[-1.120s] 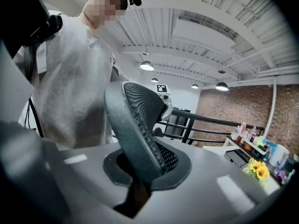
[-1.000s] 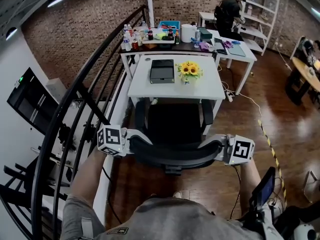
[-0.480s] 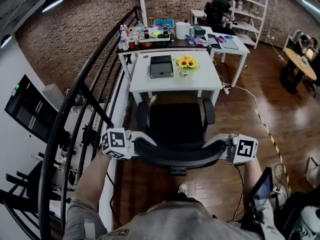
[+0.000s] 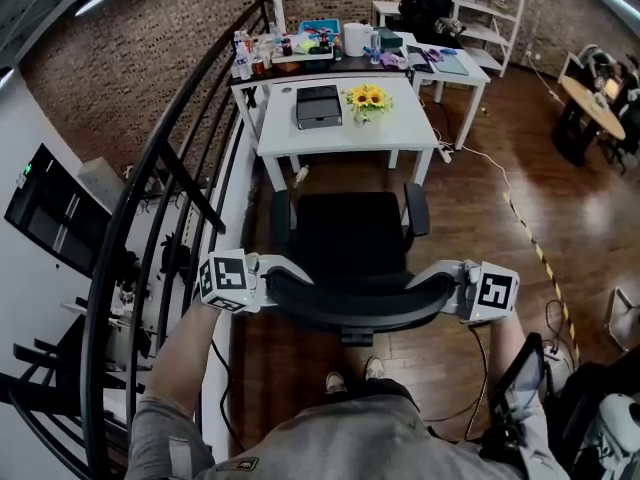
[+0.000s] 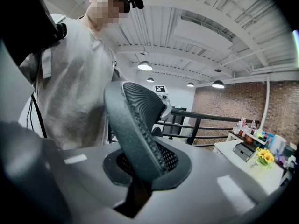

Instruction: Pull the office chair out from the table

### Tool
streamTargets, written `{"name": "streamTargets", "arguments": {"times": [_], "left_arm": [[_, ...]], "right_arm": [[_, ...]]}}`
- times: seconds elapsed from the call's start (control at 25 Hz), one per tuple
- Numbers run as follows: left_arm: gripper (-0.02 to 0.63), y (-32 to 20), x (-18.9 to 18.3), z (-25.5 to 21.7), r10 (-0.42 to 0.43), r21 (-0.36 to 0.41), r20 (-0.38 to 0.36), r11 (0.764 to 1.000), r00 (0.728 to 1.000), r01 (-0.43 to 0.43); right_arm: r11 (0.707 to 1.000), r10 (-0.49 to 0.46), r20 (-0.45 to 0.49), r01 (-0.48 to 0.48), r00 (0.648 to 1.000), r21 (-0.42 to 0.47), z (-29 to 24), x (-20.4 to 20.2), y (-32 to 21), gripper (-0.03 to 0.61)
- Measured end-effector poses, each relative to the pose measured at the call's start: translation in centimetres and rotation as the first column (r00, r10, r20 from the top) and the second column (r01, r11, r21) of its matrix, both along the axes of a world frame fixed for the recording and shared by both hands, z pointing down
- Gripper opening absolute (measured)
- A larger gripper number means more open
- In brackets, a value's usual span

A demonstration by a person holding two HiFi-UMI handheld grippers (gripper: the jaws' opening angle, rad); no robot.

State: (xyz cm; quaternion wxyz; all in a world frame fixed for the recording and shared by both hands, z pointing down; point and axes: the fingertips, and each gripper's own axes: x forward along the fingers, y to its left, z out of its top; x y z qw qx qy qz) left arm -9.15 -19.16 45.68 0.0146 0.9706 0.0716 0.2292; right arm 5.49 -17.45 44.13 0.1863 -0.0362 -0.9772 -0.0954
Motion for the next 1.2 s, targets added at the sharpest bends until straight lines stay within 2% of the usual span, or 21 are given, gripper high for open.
{"name": "streamTargets", "arguments": {"times": [0.28, 0.72, 1.2], "left_arm": [[0.051, 5.0, 0.2, 0.0, 0.001, -0.03, -0.005, 1.0, 1.0, -0.001], [0.058, 11.0, 0.8, 0.0, -0.067, -0.01, -0.019, 0.998, 0.998, 0.067], [0.061, 15.7, -0.1, 0.0, -0.059, 0.008, -0.053, 0.998, 0.997, 0.06]], "right_arm": [[1.0, -0.009, -0.005, 0.009, 1.0, -0.017, 0.2, 0.3, 4.9, 0.025], [0.999, -0.037, 0.009, 0.037, 0.999, 0.006, 0.1, 1.0, 11.1, 0.023], [1.0, -0.029, -0.009, 0.029, 1.0, -0.002, 0.5, 0.2, 15.9, 0.023]]}}
